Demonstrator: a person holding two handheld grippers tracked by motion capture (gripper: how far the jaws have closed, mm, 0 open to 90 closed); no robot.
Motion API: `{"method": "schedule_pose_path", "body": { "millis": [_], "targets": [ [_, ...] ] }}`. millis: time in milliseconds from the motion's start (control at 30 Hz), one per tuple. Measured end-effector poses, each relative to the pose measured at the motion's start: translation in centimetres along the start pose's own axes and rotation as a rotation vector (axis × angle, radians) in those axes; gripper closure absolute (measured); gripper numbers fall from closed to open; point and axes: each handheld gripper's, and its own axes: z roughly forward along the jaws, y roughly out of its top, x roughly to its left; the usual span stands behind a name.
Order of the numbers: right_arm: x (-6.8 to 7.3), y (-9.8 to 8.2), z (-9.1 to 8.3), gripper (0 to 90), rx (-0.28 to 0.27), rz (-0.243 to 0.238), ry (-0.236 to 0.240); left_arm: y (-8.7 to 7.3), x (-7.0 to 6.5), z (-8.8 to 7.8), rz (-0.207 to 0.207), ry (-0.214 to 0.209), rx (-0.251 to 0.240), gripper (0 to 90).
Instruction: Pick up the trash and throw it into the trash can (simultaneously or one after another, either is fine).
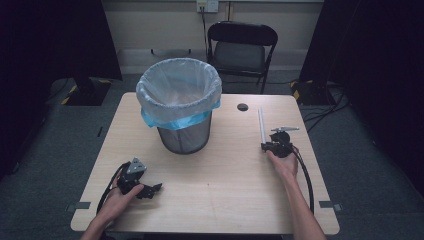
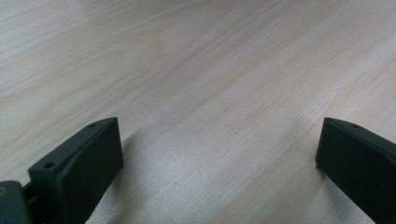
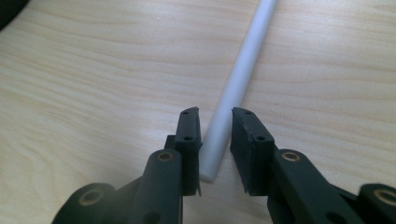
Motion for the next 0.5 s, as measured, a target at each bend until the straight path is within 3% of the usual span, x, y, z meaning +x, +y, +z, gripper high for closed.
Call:
{"method": "schedule_pose_path", "body": {
  "millis": [133, 500],
  "targets": [
    [0.5, 0.3, 0.2, 77.6, 0.02, -0.057, -0.048, 0.0, 0.0, 0.0, -0.002, 0.0, -0.001, 0.1],
    [0.9, 1.3, 0.3, 80.6, 0.089, -0.042, -0.078, 0.0, 0.0, 0.0, -0.002, 0.002, -0.001, 0.2]
  ]
}}
